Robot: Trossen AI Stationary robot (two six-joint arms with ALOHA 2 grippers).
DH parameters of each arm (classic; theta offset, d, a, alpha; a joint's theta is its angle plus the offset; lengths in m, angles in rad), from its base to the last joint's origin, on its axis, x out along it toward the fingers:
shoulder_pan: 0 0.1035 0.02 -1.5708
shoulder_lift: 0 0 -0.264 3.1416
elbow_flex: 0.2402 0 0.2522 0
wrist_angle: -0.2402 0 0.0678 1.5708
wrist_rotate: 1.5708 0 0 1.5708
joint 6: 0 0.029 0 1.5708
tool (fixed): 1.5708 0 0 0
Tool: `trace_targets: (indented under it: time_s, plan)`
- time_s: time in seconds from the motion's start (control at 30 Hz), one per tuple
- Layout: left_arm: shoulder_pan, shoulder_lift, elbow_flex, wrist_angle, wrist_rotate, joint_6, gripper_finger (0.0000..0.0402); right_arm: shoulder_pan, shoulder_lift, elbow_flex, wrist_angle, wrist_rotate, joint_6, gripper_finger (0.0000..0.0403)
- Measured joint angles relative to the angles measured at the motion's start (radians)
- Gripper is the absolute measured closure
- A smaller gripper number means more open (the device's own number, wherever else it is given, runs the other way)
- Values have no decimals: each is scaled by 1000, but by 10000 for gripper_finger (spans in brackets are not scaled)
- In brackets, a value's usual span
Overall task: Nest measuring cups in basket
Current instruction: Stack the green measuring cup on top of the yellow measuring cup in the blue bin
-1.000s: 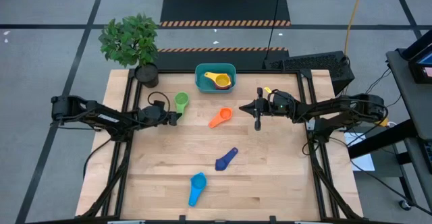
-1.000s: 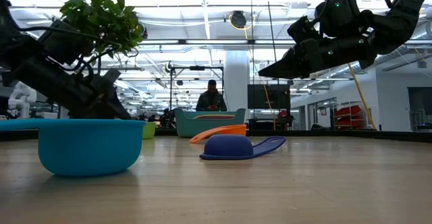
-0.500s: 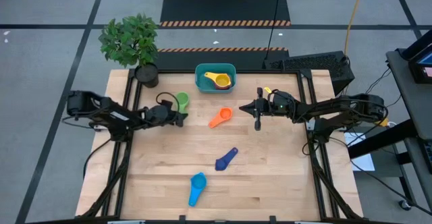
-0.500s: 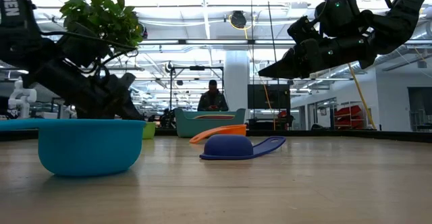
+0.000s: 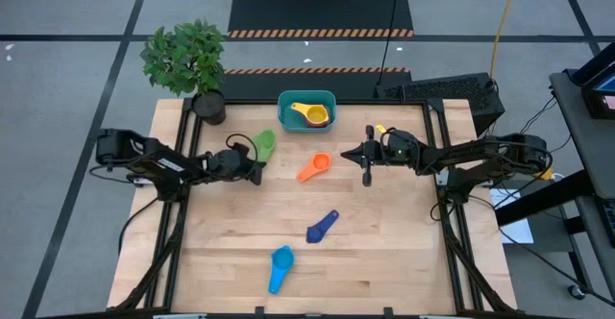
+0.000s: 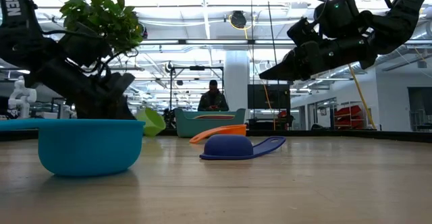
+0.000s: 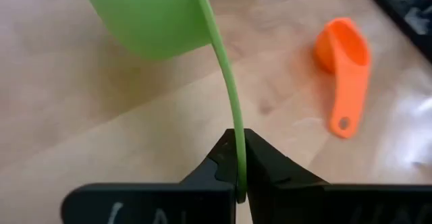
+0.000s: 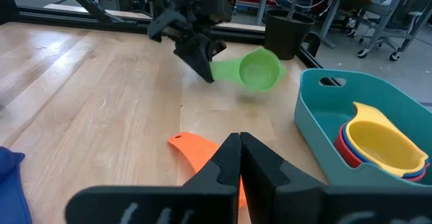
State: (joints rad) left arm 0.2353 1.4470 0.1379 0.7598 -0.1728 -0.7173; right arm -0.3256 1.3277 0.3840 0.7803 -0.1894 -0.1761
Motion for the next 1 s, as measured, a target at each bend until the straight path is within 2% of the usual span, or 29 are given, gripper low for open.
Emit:
trace_targets:
  time_s: [0.2,0.37,0.43,0.53,0.6,0.7,0.77,0.83,0.93,1.0]
  plan:
    - [20,-109,4,0,104,145,396,-3,0,13,-8,8,36,403]
    - [34,-180,37,-2,229,232,396,7,10,185,-334,115,32,400]
    - [31,-190,62,-17,279,263,396,19,29,262,-437,123,32,396]
    - [16,-191,140,-162,314,301,397,28,57,336,-449,75,77,385]
    - [7,-191,223,-353,314,346,397,27,62,364,-434,4,119,375]
    - [-8,-188,367,-675,284,425,397,23,59,392,-428,-15,168,354]
    - [-22,-181,446,-806,255,475,397,16,50,393,-437,-25,173,335]
    - [-37,-182,497,-865,250,529,397,9,49,393,-454,-37,161,316]
    - [-63,-182,544,-864,251,613,397,-1,51,393,-521,-97,104,290]
    - [-84,-182,557,-867,250,670,397,-1,53,393,-546,-101,74,278]
